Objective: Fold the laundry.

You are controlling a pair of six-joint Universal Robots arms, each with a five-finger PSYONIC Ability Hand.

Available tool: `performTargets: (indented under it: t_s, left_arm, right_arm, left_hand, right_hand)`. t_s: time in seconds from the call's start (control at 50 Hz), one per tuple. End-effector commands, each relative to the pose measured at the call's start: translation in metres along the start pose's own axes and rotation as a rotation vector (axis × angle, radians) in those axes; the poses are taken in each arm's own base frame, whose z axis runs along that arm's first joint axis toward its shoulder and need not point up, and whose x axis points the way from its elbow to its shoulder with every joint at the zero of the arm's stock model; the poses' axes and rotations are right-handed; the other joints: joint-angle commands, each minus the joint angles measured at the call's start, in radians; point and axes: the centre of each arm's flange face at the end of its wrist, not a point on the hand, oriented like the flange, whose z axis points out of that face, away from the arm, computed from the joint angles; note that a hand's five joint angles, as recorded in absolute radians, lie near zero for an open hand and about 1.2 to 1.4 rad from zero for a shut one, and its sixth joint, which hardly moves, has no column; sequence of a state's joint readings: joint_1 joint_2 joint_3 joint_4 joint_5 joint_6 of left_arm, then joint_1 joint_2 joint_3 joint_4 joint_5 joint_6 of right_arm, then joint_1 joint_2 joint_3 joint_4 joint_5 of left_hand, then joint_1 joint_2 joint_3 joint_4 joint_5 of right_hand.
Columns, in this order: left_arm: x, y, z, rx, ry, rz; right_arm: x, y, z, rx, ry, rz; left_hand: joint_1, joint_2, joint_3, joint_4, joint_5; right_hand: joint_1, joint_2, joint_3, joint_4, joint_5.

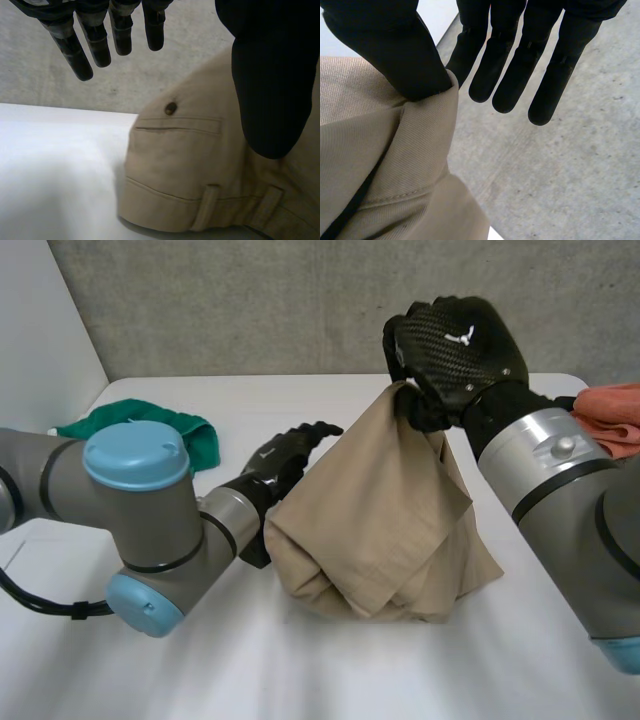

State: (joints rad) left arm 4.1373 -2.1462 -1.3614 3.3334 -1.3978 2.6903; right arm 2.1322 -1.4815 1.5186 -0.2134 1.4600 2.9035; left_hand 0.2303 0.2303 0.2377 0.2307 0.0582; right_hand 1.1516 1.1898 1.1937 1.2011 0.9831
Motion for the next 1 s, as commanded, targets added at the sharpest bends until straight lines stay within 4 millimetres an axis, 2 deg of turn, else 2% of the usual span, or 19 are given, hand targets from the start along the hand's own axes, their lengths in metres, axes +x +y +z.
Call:
performTargets:
  t_s: [0.02, 0.14, 0.24, 0.32, 0.4, 0.52, 0.6, 0.68, 0.74, 0.78, 0.8, 0.82, 0.86, 0.88, 0.92, 0.94, 0.96, 0.98, 1.0]
  left_arm:
    - [-0.021, -0.029, -0.012, 0.058, -0.077, 0.004]
    - [-0.06, -0.055, -0.03, 0.095, -0.179, 0.036]
    - [-0.065, -0.03, -0.046, -0.06, -0.136, 0.037]
    - [-0.059, 0.01, -0.066, -0.259, -0.094, -0.028]
    - [-0.048, 0.032, -0.072, -0.332, -0.086, -0.073]
    - [-0.033, 0.041, -0.059, -0.3, -0.063, -0.143]
    - [-0.016, 0.05, -0.047, -0.285, -0.033, -0.175]
    - [0.009, 0.073, -0.043, -0.346, 0.008, -0.212]
    - [0.02, 0.086, -0.045, -0.394, 0.016, -0.232]
    - [0.023, 0.092, -0.046, -0.426, 0.0, -0.256]
    - [0.021, 0.092, -0.046, -0.426, -0.016, -0.263]
    - [0.017, 0.089, -0.046, -0.412, -0.044, -0.27]
    - [0.009, 0.078, -0.044, -0.357, -0.093, -0.267]
    - [-0.006, 0.059, -0.041, -0.273, -0.172, -0.26]
    - [-0.022, 0.038, -0.04, -0.182, -0.258, -0.253]
    - [-0.035, 0.013, -0.041, -0.092, -0.329, -0.243]
    - [-0.04, 0.002, -0.043, -0.051, -0.356, -0.238]
    - [-0.044, -0.009, -0.045, -0.015, -0.375, -0.231]
    - [-0.048, -0.02, -0.046, 0.019, -0.387, -0.222]
  right_arm:
    - [0.012, -0.02, 0.003, 0.055, 0.037, -0.013]
    - [0.012, -0.021, 0.002, 0.05, 0.03, -0.045]
    - [0.012, -0.022, 0.002, 0.05, 0.031, -0.065]
    - [0.009, -0.025, 0.001, 0.059, 0.023, -0.065]
    - [0.005, -0.028, -0.002, 0.068, 0.017, -0.061]
    - [-0.001, -0.033, -0.007, 0.076, 0.001, -0.045]
    - [-0.007, -0.038, -0.013, 0.087, -0.009, -0.027]
    - [-0.008, -0.042, -0.015, 0.102, 0.001, -0.012]
    - [-0.009, -0.042, -0.014, 0.104, 0.006, -0.012]
    - [-0.01, -0.04, -0.014, 0.102, 0.009, -0.014]
    - [-0.01, -0.04, -0.013, 0.101, 0.01, -0.012]
    - [-0.01, -0.037, -0.011, 0.1, 0.016, -0.011]
    - [-0.009, -0.034, -0.01, 0.094, 0.019, -0.013]
    - [-0.008, -0.031, -0.008, 0.086, 0.022, -0.011]
    - [-0.006, -0.028, -0.007, 0.08, 0.026, -0.012]
    - [-0.003, -0.026, -0.007, 0.073, 0.032, -0.015]
    - [-0.001, -0.026, -0.006, 0.07, 0.036, -0.014]
    - [0.0, -0.024, -0.006, 0.066, 0.04, -0.014]
    - [0.001, -0.024, -0.006, 0.063, 0.04, -0.011]
  left_hand:
    - [-0.037, -0.037, -0.045, -0.038, -0.04]
    - [-0.037, -0.037, -0.045, -0.038, -0.04]
    - [-0.04, -0.04, -0.048, -0.041, -0.043]
    - [-0.043, -0.043, -0.051, -0.044, -0.046]
    - [-0.056, -0.056, -0.063, -0.056, -0.058]
    - [-0.056, -0.056, -0.063, -0.056, -0.058]
    - [-0.056, -0.056, -0.063, -0.056, -0.058]
    - [-0.056, -0.056, -0.063, -0.056, -0.058]
    - [-0.052, -0.052, -0.06, -0.053, -0.055]
    - [0.147, 0.147, 0.139, 0.146, 0.144]
    - [0.287, 0.287, 0.28, 0.287, 0.285]
    - [0.611, 0.611, 0.604, 0.611, 0.609]
    - [1.076, 1.076, 1.069, 1.075, 1.073]
    - [1.165, 1.165, 1.158, 1.165, 1.163]
    - [1.166, 1.166, 1.159, 1.166, 1.163]
    - [1.166, 1.166, 1.159, 1.166, 1.163]
    - [1.166, 1.166, 1.159, 1.166, 1.163]
    - [1.166, 1.166, 1.159, 1.166, 1.163]
    - [1.166, 1.166, 1.159, 1.166, 1.163]
  right_hand:
    - [0.245, 0.207, 0.203, 0.195, 0.239]
    - [0.245, 0.207, 0.203, 0.195, 0.239]
    - [0.245, 0.207, 0.203, 0.195, 0.239]
    - [0.245, 0.207, 0.203, 0.195, 0.239]
    - [0.245, 0.207, 0.203, 0.195, 0.239]
    - [0.245, 0.207, 0.203, 0.195, 0.239]
    - [0.245, 0.207, 0.203, 0.195, 0.239]
    - [0.245, 0.207, 0.203, 0.195, 0.239]
    - [0.245, 0.207, 0.203, 0.195, 0.239]
    - [0.245, 0.207, 0.203, 0.195, 0.239]
    - [0.245, 0.207, 0.203, 0.195, 0.239]
    - [0.245, 0.207, 0.203, 0.195, 0.239]
    - [0.245, 0.207, 0.203, 0.195, 0.239]
    - [0.245, 0.207, 0.203, 0.195, 0.239]
    - [0.245, 0.207, 0.203, 0.195, 0.239]
    - [0.245, 0.207, 0.203, 0.195, 0.239]
    - [0.245, 0.207, 0.203, 0.195, 0.239]
    - [0.105, 0.067, 0.063, 0.055, 0.099]
    - [-0.179, -0.217, -0.221, -0.228, -0.185]
